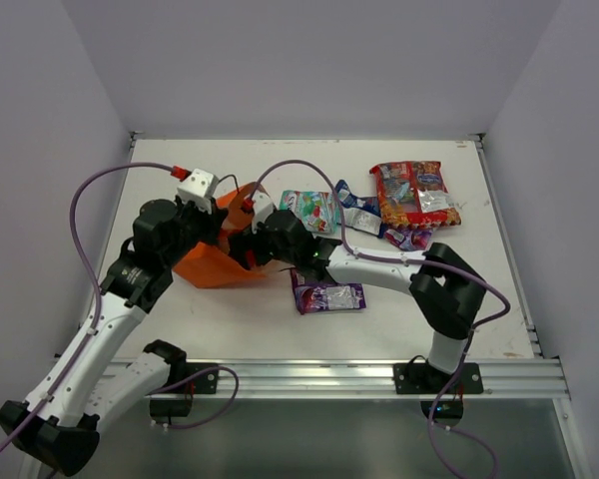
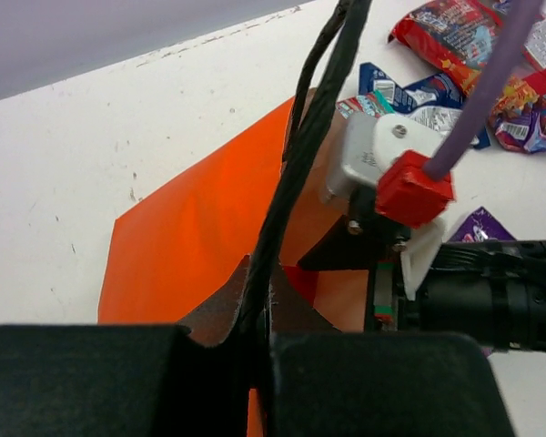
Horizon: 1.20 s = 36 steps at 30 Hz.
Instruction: Take the snacks out of the paper bag
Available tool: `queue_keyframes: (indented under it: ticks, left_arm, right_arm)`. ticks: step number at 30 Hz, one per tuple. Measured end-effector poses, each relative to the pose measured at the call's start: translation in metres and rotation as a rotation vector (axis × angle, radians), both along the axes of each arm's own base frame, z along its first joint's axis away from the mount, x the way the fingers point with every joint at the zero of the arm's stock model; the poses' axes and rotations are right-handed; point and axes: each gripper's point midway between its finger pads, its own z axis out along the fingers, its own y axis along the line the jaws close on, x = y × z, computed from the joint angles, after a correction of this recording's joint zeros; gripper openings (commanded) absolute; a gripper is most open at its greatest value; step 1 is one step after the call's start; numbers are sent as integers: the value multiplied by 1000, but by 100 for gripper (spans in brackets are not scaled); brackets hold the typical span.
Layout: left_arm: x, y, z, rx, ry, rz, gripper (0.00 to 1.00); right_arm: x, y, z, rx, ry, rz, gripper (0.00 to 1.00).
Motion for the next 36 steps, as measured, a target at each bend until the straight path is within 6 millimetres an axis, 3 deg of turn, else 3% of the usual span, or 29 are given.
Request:
queue_keyframes:
  ticks: [6, 9, 14, 21, 29, 32, 33, 36]
  left_arm:
    - [7, 0, 1, -43, 20, 46, 0]
    - [7, 0, 2, -57, 26, 50, 0]
    - [5, -1, 6, -58, 25, 40, 0]
    - [-2, -8, 10, -49, 30, -19, 0]
    - [-1, -2, 8, -17, 27, -7, 0]
    - [1, 1, 7, -13, 28, 6, 0]
    - [2, 1, 7, -11, 28, 9, 0]
    - [2, 2, 6, -8, 29, 11, 0]
  right_arm:
    - [-11, -2, 29, 83, 65, -13, 97]
    - [-8, -3, 29, 88, 81, -50, 99]
    - [11, -1, 17, 36, 48, -100, 99]
    - [27, -3, -20, -76, -9, -66, 99]
    - [23, 26, -44, -116, 62, 78, 98]
    - [19, 31, -51, -136, 99, 108, 77]
    - [18, 32, -56, -147, 116, 112, 63]
    - [15, 32, -64, -158, 144, 129, 36]
